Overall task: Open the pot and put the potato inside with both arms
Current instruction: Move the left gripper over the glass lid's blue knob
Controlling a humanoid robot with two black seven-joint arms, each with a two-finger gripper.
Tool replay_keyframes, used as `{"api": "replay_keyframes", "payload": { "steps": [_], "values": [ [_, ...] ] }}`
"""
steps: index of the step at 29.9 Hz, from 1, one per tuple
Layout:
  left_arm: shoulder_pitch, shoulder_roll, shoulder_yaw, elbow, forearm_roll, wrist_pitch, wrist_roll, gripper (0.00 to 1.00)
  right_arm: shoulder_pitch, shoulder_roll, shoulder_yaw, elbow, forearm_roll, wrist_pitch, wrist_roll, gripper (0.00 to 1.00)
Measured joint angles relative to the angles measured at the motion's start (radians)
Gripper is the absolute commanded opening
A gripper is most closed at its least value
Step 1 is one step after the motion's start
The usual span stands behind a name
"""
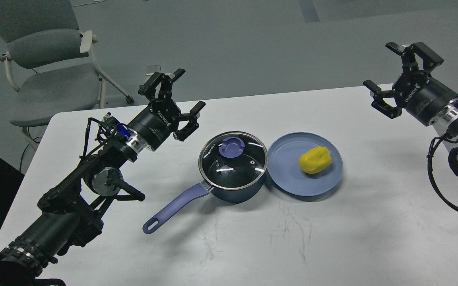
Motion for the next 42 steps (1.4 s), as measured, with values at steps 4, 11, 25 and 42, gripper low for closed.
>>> {"api": "replay_keyframes", "payload": {
  "steps": [4, 11, 25, 42],
  "values": [
    [0.0, 0.001, 0.0, 0.0, 0.001, 0.0, -0.002, 0.98, -0.002, 0.006, 0.0, 0.0, -0.001, 0.002, 0.0, 1.0],
    [-0.019, 0.017, 0.006, 0.0, 0.002, 0.0, -0.008, 0.98, -0.002, 0.01, 0.0, 0.002, -0.001, 0.003, 0.0, 1.0],
    [-0.154, 0.18, 0.02, -0.157, 0.297, 0.0, -0.077, 0.98, -0.008, -0.037, -0.014, -0.003, -0.004, 0.015, 0.0, 1.0],
    [-0.381, 0.195, 0.269, -0.369, 1.382, 0.0, -0.119, 0.97, -0.008, -0.027, -0.002, -0.038, -0.006, 0.015, 0.0, 1.0]
  ]
}}
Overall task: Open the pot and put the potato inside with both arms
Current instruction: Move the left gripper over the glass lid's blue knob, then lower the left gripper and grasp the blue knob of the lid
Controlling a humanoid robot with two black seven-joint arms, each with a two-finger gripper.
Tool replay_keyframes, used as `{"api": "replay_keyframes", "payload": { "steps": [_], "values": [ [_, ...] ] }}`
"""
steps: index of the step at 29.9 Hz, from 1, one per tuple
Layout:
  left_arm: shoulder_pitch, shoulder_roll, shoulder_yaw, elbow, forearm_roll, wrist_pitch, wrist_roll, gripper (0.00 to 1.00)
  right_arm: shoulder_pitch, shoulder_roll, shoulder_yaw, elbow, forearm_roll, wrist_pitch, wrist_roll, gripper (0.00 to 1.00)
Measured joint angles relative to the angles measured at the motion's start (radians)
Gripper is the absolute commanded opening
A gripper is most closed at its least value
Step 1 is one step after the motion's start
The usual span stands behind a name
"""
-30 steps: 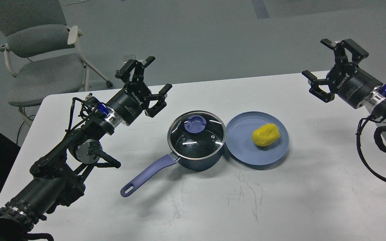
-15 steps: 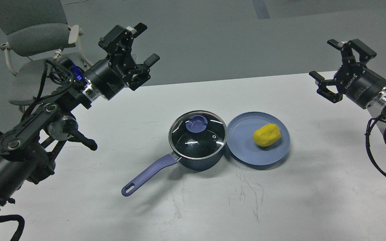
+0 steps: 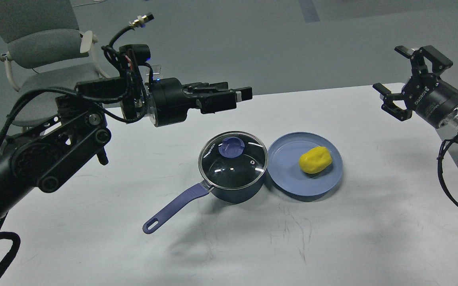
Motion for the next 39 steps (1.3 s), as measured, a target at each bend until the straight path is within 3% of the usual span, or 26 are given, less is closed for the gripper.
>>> {"api": "replay_keyframes", "payload": {
  "steps": [8, 15, 30, 34, 39],
  "values": [
    [-0.079, -0.057, 0.233, 0.047, 0.223, 0.07, -0.001, 0.97, -0.006, -0.003, 0.001, 0.0, 0.0, 0.0, 0.0, 1.0],
    [-0.071, -0.121, 0.257, 0.161, 0.248, 0.081, 0.002, 0.97, -0.016, -0.002, 0.0, 0.0, 0.0, 0.0, 0.0, 1.0],
    [-0.036, -0.139, 0.287, 0.192, 0.248, 0.084, 0.008, 0.96, -0.024, -0.006, 0.0, 0.0, 0.0, 0.0, 0.0, 1.0],
    [-0.022, -0.139, 0.287, 0.193, 0.248, 0.084, 0.008, 0.91, -0.024, -0.004, 0.0, 0.0, 0.0, 0.0, 0.0, 1.0],
    [-0.017, -0.136, 0.287, 0.193, 0.25, 0.083, 0.008, 0.6, -0.024, -0.003, 0.0, 0.0, 0.0, 0.0, 0.0, 1.0]
  ]
}}
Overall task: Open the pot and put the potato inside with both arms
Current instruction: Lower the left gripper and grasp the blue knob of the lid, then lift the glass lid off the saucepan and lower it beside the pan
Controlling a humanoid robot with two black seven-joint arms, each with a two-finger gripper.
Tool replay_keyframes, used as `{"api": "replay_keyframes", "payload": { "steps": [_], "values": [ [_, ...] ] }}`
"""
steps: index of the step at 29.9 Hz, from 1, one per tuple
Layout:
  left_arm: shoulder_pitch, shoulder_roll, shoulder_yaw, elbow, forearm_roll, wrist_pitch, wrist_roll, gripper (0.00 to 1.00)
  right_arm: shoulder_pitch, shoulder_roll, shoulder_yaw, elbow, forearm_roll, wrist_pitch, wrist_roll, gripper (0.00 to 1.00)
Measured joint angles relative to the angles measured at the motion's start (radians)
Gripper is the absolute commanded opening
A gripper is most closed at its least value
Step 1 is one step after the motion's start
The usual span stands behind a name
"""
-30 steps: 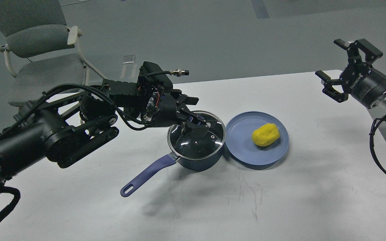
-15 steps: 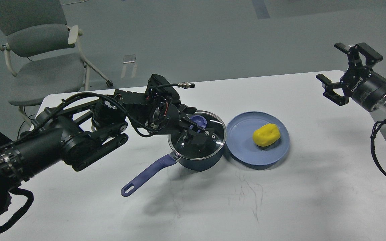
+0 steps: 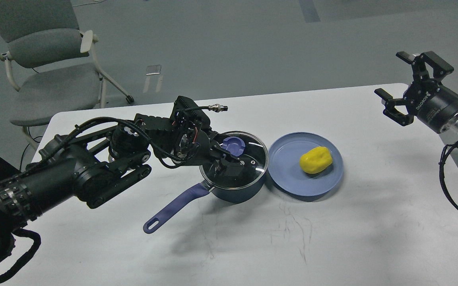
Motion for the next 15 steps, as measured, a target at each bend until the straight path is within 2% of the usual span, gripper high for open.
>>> {"api": "replay_keyframes", "payload": {
  "steps": [1, 7, 15],
  "values": [
    [0.0, 0.001, 0.0, 0.0, 0.0, 0.0, 0.0, 0.48, 0.0, 0.0, 0.0, 0.0, 0.0, 0.0, 0.0, 1.0],
    [-0.001, 0.005, -0.001, 0.0, -0.002, 0.0, 0.0, 0.31, 0.0, 0.002, 0.0, 0.0, 0.0, 0.0, 0.0, 1.0],
    [-0.019, 0.044, -0.006, -0.029, -0.008, 0.002, 0.0, 0.3, 0.0, 0.002, -0.001, 0.0, 0.0, 0.0, 0.0, 1.0]
  ]
}}
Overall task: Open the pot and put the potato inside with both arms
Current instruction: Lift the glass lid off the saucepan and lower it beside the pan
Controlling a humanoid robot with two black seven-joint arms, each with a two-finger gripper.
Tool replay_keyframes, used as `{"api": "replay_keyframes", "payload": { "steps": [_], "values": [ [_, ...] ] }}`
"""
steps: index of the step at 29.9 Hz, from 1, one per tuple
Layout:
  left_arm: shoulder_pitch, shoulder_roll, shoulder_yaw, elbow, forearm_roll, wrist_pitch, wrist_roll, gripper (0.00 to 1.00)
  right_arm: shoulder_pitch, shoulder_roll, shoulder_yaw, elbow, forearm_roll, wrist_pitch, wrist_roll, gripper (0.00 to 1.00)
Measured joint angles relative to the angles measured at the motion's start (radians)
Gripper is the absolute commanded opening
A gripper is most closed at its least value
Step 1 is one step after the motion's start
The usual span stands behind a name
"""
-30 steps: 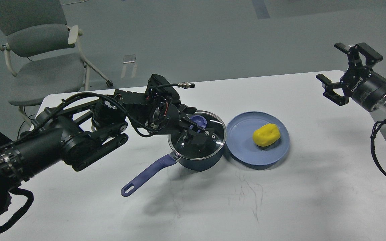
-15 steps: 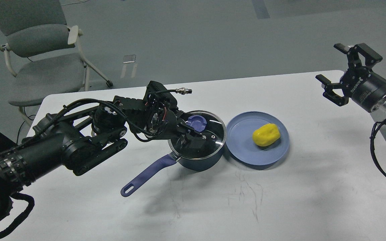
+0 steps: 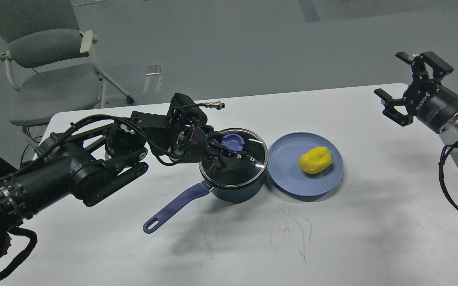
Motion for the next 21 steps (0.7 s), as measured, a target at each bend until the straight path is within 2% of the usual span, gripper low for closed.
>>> {"api": "replay_keyframes", "payload": {
  "steps": [8, 11, 16, 21],
  "values": [
    [-0.042, 0.185, -0.002, -0.072, -0.026, 0.021, -0.012, 0.31, 0.001, 0.001, -0.002, 0.001, 0.0, 0.0, 0.0, 1.0],
    [-0.034, 0.272, 0.002, -0.073, -0.041, 0.056, -0.033, 0.31, 0.003, 0.002, -0.002, 0.001, 0.0, 0.0, 0.0, 1.0],
    [0.038, 0.377, 0.006, -0.064, -0.045, 0.121, -0.047, 0.32, 0.003, 0.003, -0.005, 0.001, 0.0, 0.0, 0.0, 1.0],
    [0.128, 0.401, 0.006, -0.033, -0.058, 0.187, -0.047, 0.32, 0.003, 0.003, -0.006, 0.001, 0.0, 0.0, 0.0, 1.0]
  ]
}}
